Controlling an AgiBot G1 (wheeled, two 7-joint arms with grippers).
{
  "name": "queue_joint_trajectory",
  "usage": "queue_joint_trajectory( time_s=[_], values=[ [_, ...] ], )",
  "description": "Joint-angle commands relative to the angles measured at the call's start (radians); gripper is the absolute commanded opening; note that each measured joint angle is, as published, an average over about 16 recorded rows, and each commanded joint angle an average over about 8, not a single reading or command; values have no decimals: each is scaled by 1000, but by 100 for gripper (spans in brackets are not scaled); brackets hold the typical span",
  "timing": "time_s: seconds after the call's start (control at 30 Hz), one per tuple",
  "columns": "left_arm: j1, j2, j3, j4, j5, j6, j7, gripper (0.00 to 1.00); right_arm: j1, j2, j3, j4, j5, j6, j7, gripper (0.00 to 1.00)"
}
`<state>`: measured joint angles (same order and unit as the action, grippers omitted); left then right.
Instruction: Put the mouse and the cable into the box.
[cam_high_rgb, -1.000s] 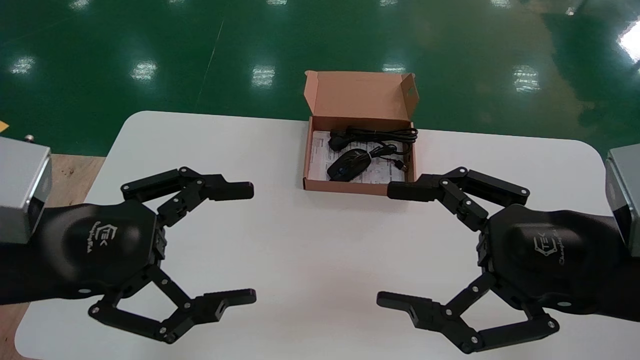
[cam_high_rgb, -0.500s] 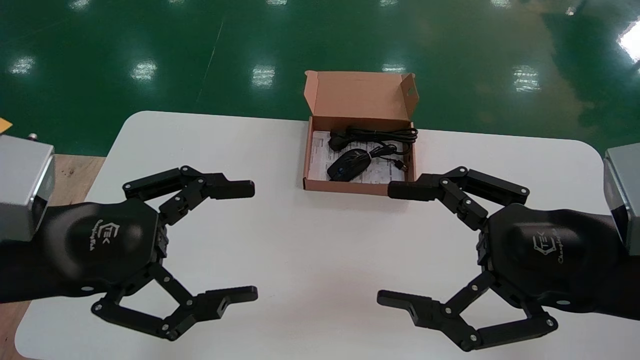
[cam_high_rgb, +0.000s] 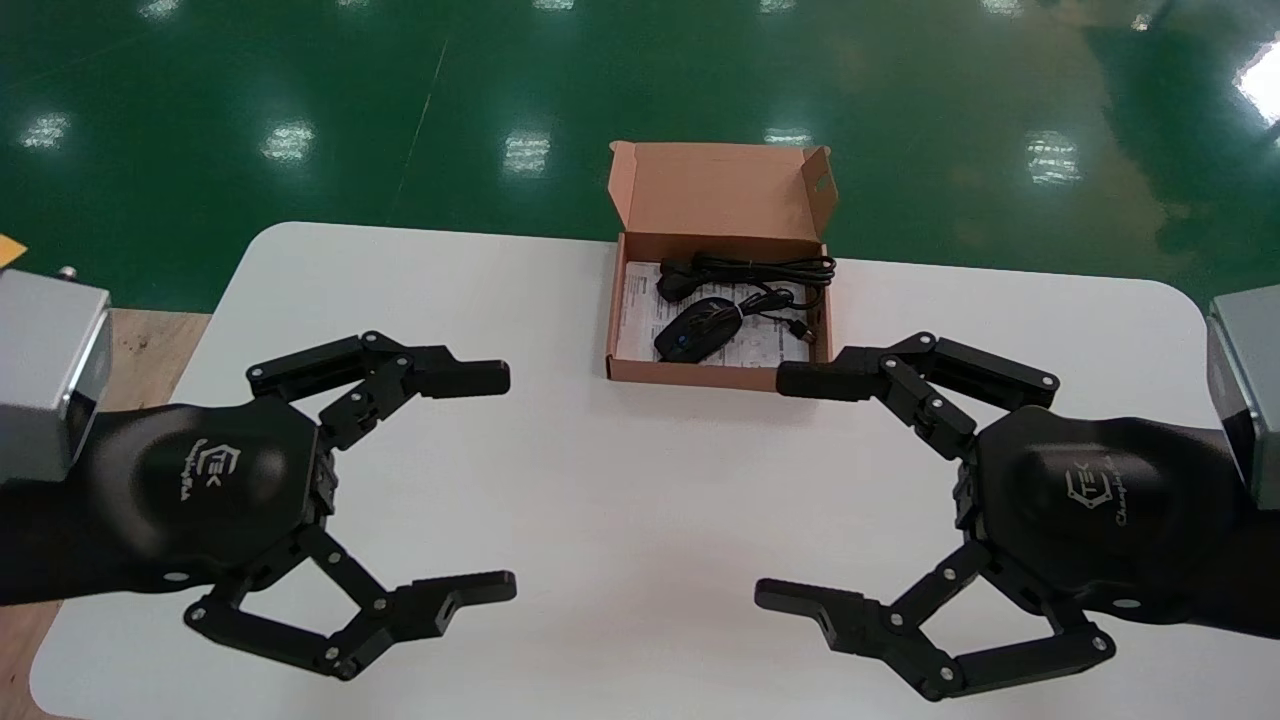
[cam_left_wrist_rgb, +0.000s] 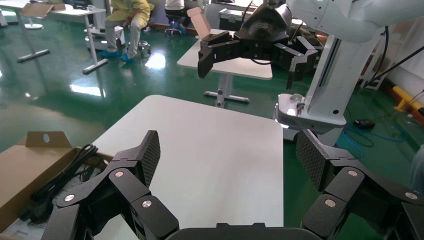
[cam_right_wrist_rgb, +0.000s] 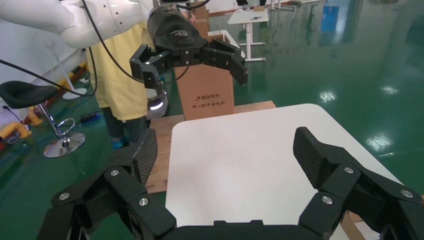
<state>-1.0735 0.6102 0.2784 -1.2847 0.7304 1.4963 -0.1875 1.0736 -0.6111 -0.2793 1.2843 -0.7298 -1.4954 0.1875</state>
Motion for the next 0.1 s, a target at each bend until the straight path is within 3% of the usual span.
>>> queue_joint_trajectory(
  time_s=[0.03, 0.1],
  values=[
    [0, 0, 0, 0, 0, 0, 0, 100, 0, 0, 0, 0, 0, 0, 0, 100],
    [0, 0, 0, 0, 0, 0, 0, 100, 0, 0, 0, 0, 0, 0, 0, 100]
  ],
)
